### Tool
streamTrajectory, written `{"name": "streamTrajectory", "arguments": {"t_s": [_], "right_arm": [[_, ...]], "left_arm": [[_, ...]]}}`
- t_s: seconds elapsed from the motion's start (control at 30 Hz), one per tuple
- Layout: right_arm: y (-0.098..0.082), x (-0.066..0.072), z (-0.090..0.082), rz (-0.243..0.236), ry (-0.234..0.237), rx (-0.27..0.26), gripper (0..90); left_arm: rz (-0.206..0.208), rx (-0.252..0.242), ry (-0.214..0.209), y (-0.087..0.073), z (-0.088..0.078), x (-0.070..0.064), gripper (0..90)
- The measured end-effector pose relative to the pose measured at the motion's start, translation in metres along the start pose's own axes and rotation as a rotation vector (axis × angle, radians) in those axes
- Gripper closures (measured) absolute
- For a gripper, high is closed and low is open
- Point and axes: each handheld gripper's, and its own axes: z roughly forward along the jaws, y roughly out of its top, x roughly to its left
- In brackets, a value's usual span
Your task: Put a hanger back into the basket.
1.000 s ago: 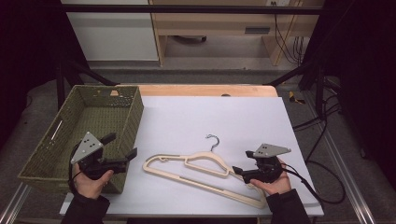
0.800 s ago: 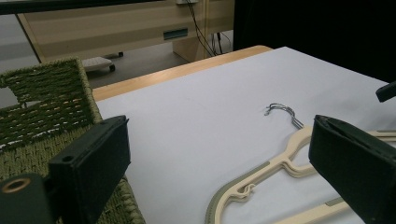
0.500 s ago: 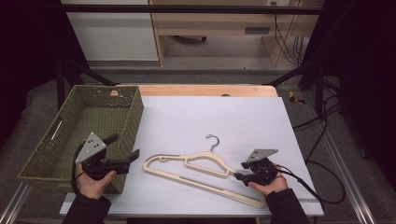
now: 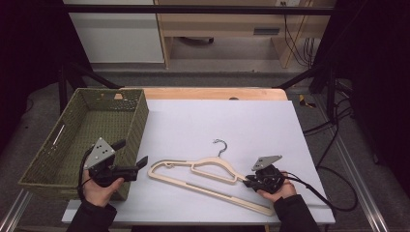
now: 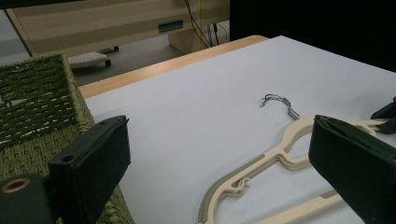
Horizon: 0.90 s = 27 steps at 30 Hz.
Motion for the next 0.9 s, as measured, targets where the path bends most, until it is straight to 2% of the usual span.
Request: {"name": "streamTrajectory", "arguments": {"t_s": [0.03,0.33,0.37,0.4,0.63,0.67,0.7,0.73,0.8,0.9], "right_arm": [[0.000,-0.002,0.000,-0.022,0.004,-0.012,75.2],[0.000,-0.004,-0.005,-0.013,0.008,-0.019,76.6],[0.001,-0.004,-0.006,-0.006,0.015,-0.020,76.9],[0.000,-0.005,-0.006,-0.022,0.030,-0.027,77.2],[0.003,-0.002,-0.009,-0.007,0.050,-0.020,79.6],[0.004,0.001,-0.012,0.026,0.054,-0.022,79.7],[0.004,0.001,-0.012,0.026,0.054,-0.022,79.7],[0.003,-0.002,-0.012,-0.029,0.049,-0.040,79.7],[0.004,-0.001,-0.015,-0.018,0.044,-0.053,79.7],[0.006,0.001,-0.020,-0.025,0.034,-0.072,79.7]], "left_arm": [[-0.002,0.000,0.001,0.000,0.000,0.000,5.6],[-0.004,0.003,0.005,0.000,0.000,0.000,5.7],[-0.004,0.004,0.006,0.000,0.000,0.000,5.7],[-0.002,0.005,0.007,0.000,0.000,0.000,5.7],[-0.001,-0.001,0.015,0.001,-0.001,-0.001,6.1],[0.002,-0.002,0.017,0.001,-0.001,-0.002,6.2],[0.005,-0.003,0.019,0.002,-0.002,-0.002,6.2],[0.008,-0.006,0.021,0.003,-0.002,-0.003,6.2],[0.012,-0.009,0.022,0.005,-0.003,-0.006,6.5],[0.011,-0.015,0.011,0.009,-0.003,-0.013,6.7]]}}
